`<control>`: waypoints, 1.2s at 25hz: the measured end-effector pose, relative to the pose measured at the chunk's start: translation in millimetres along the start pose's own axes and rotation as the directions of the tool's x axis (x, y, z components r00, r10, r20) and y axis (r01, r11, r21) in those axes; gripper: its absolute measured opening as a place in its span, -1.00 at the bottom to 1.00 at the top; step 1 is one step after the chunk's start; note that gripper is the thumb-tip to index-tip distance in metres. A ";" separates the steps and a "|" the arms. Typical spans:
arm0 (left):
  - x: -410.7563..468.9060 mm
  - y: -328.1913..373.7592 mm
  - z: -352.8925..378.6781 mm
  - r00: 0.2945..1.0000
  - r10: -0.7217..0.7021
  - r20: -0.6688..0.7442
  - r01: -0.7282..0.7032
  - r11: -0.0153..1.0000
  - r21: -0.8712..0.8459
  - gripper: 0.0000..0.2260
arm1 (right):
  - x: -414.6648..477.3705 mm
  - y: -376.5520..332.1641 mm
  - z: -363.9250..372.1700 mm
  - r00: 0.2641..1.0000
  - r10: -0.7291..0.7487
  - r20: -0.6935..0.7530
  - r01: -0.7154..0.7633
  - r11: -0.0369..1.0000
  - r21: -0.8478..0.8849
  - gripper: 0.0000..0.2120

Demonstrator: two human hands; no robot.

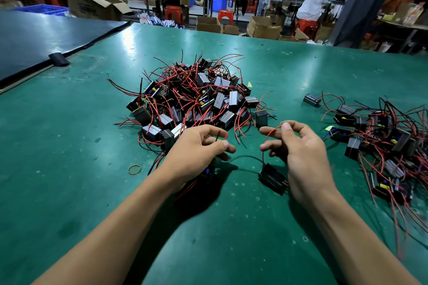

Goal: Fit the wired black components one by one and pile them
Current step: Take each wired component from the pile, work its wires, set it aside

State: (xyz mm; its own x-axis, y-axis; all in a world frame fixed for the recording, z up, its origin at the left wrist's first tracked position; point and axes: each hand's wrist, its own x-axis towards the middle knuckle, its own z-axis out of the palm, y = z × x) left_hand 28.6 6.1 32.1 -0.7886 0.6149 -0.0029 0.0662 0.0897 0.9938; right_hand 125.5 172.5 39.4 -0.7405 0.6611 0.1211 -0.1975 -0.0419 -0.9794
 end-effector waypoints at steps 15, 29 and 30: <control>-3.9 0.7 13.5 0.996 0.076 -0.045 -0.082 0.987 -0.140 -0.86 | -12.1 7.9 0.9 0.943 -0.026 0.331 0.161 0.908 -0.387 -0.92; -0.2 -1.5 11.3 0.983 0.096 -0.157 -0.118 0.983 -0.138 -0.91 | -14.0 4.9 2.4 0.951 0.008 0.310 0.131 0.896 -0.425 -0.93; -0.4 -1.0 11.8 0.982 0.100 -0.160 -0.123 0.982 -0.141 -0.91 | -13.8 4.8 2.0 0.951 0.010 0.310 0.129 0.897 -0.424 -0.93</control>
State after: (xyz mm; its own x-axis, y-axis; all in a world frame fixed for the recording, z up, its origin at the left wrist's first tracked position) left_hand 36.0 15.0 29.8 -0.8655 0.4876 0.1146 0.0761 -0.0982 0.9923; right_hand 133.5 161.7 33.4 -0.9049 0.3961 0.1556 -0.0003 0.3651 -0.9310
